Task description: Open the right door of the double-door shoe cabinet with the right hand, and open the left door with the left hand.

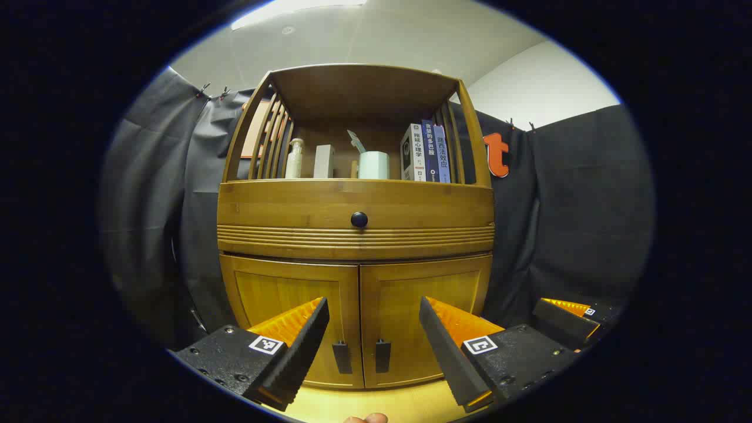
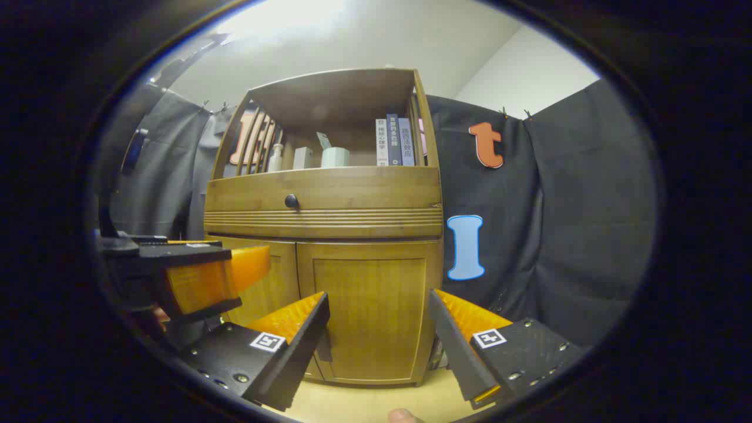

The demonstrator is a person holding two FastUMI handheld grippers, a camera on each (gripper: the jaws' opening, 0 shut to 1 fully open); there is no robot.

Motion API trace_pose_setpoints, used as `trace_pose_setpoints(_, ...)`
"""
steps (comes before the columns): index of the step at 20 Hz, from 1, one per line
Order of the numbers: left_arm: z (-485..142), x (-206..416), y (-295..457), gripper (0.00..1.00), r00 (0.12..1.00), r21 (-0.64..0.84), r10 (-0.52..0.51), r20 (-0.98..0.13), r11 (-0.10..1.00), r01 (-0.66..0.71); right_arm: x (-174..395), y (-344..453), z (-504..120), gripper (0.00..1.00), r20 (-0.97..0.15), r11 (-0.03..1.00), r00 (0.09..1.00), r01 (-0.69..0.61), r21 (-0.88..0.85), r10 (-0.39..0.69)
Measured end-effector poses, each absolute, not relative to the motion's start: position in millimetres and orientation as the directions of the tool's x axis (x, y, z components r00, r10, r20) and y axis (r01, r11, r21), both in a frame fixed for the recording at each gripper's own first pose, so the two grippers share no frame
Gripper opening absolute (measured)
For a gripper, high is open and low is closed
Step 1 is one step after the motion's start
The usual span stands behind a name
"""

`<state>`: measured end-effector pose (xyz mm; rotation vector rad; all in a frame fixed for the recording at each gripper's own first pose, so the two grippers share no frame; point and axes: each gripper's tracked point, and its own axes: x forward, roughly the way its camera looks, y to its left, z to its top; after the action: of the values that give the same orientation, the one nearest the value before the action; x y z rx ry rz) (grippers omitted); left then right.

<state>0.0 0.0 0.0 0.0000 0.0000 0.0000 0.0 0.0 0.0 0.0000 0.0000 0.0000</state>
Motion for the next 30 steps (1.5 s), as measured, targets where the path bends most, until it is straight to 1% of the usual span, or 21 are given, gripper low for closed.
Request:
trace_pose_setpoints(3, -1.7, -0.8, 1.4, 0.92, 1.0, -0.015, 0.014, -0.004, 1.0, -0.014, -1.1, -8.3, -1.7, 1.0, -0.007, 1.0, 1.0, 0.002, 0.002, -0.002)
trace_pose_setpoints(4, -3.8, -0.7, 1.9, 0.95, 1.0, -0.015, 0.02, -0.01, 1.0, -0.02, -1.6, -10.1, -2.7, 1.0, -0.012, 1.0, 1.0, 0.002, 0.005, -0.002)
trace_pose_setpoints(7, -8.1, -2.9, 5.0, 0.92, 0.999, -0.013, 0.039, -0.022, 0.999, -0.039, -6.3, -14.9, -7.2, 0.97, -0.021, 1.0, 1.0, 0.004, 0.01, -0.004)
trace_pose_setpoints(8, -10.2, -3.9, 4.8, 0.96, 0.999, -0.013, 0.043, -0.027, 0.999, -0.044, -7.5, -15.8, -7.8, 1.0, -0.024, 1.0, 1.0, 0.006, 0.011, -0.005)
trace_pose_setpoints(9, -11.5, -4.9, 3.7, 0.92, 0.998, -0.012, 0.045, -0.031, 0.999, -0.045, -9.0, -16.7, -8.9, 1.0, -0.024, 1.0, 1.0, 0.004, 0.013, -0.004)
trace_pose_setpoints(11, -11.8, -5.9, 2.6, 0.92, 0.998, -0.003, 0.051, -0.037, 0.999, -0.051, -11.4, -19.3, -10.9, 1.0, -0.026, 1.0, 1.0, 0.006, 0.02, -0.005)
trace_pose_setpoints(12, -11.6, -6.2, 2.1, 0.96, 0.998, 0.001, 0.055, -0.037, 0.998, -0.055, -11.9, -20.0, -10.2, 0.97, -0.027, 1.0, 1.0, 0.006, 0.025, -0.005)
trace_pose_setpoints(13, -10.7, -7.0, 2.1, 0.92, 0.998, 0.003, 0.06, -0.036, 0.998, -0.06, -12.8, -21.2, -9.3, 1.0, -0.024, 1.0, 1.0, 0.005, 0.029, -0.005)
trace_pose_setpoints(14, -11.6, -7.4, 1.9, 0.96, 0.997, 0.002, 0.064, -0.037, 0.998, -0.064, -13.4, -23.3, -7.9, 1.0, -0.019, 1.0, 1.0, 0.005, 0.031, -0.005)
trace_pose_setpoints(15, -11.5, -7.8, 1.3, 0.96, 0.997, -0.001, 0.066, -0.041, 0.998, -0.066, -15.0, -25.1, -8.2, 1.0, -0.013, 0.999, 1.0, 0.007, 0.031, -0.007)
trace_pose_setpoints(17, -12.6, -9.2, -0.9, 0.92, 0.997, -0.002, 0.067, -0.044, 0.998, -0.067, -16.1, -26.9, -9.4, 1.0, -0.011, 0.999, 1.0, 0.004, 0.034, -0.004)
trace_pose_setpoints(18, -12.5, -10.2, -0.6, 0.96, 0.997, 0.004, 0.07, -0.043, 0.998, -0.07, -16.3, -25.7, -9.8, 1.0, -0.014, 0.999, 1.0, 0.001, 0.037, 0.0)
trace_pose_setpoints(19, -11.1, -11.6, 0.5, 0.96, 0.997, 0.01, 0.073, -0.04, 0.997, -0.073, -16.0, -25.1, -10.6, 1.0, -0.017, 0.999, 1.0, -0.002, 0.038, 0.003)
trace_pose_setpoints(20, -11.6, -11.6, 0.7, 0.92, 0.997, 0.015, 0.073, -0.037, 0.997, -0.073, -15.9, -23.8, -11.5, 1.0, -0.019, 0.999, 1.0, -0.004, 0.037, 0.005)
trace_pose_setpoints(22, -12.3, -13.5, 3.7, 0.92, 0.997, 0.016, 0.072, -0.032, 0.997, -0.072, -17.0, -19.9, -13.2, 1.0, -0.025, 0.999, 1.0, -0.011, 0.03, 0.012)
trace_pose_setpoints(23, -12.6, -14.4, 7.3, 0.92, 0.997, 0.013, 0.074, -0.03, 0.997, -0.073, -16.5, -17.5, -13.9, 0.97, -0.027, 1.0, 1.0, -0.014, 0.025, 0.015)
trace_pose_setpoints(25, -13.6, -17.1, 18.9, 0.92, 0.996, 0.003, 0.083, -0.025, 0.997, -0.083, -15.2, -10.3, -16.8, 1.0, -0.034, 1.0, 0.999, -0.022, 0.009, 0.023)
trace_pose_setpoints(26, -13.0, -18.3, 25.8, 0.96, 0.996, -0.007, 0.09, -0.02, 0.996, -0.09, -14.0, -5.5, -18.8, 1.0, -0.04, 1.0, 0.999, -0.027, 0.003, 0.027)
trace_pose_setpoints(27, -12.6, -19.9, 32.6, 0.96, 0.995, -0.019, 0.094, -0.016, 0.995, -0.094, -12.4, 0.4, -20.6, 1.0, -0.043, 0.999, 0.999, -0.034, 0.001, 0.034)
trace_pose_setpoints(28, -13.5, -21.2, 40.7, 0.92, 0.995, -0.03, 0.099, -0.015, 0.995, -0.1, -9.9, 8.6, -22.9, 1.0, -0.05, 0.999, 0.998, -0.043, 0.0, 0.043)
trace_pose_setpoints(30, -14.6, -26.8, 61.5, 0.92, 0.993, -0.039, 0.119, -0.014, 0.992, -0.12, -4.9, 23.0, -28.4, 1.0, -0.059, 0.998, 0.997, -0.057, -0.004, 0.056)
